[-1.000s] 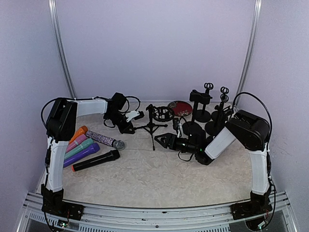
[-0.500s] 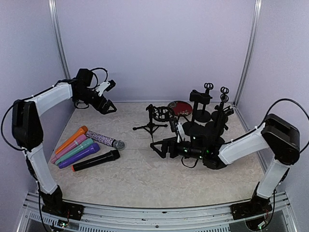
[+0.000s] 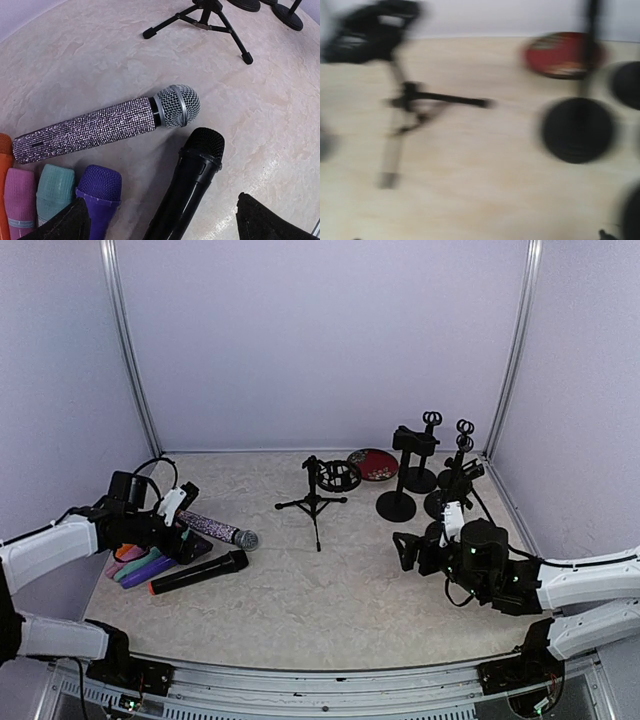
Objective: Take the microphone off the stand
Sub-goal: Reset both arms
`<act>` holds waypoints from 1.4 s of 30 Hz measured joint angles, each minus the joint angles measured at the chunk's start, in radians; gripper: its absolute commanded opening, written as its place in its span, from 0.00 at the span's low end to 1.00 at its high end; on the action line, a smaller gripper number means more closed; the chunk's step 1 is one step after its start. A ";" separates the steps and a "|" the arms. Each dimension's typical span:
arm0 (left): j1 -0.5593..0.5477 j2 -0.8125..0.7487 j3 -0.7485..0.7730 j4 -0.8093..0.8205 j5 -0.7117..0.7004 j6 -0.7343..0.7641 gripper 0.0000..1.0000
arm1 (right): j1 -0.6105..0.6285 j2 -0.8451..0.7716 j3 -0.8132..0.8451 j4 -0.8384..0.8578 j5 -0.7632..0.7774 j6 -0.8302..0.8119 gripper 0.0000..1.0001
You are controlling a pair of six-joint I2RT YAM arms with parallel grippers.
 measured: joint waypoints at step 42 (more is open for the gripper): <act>0.097 0.293 -0.367 1.377 -0.291 -0.166 0.99 | -0.737 0.310 -0.337 0.978 0.085 -0.486 1.00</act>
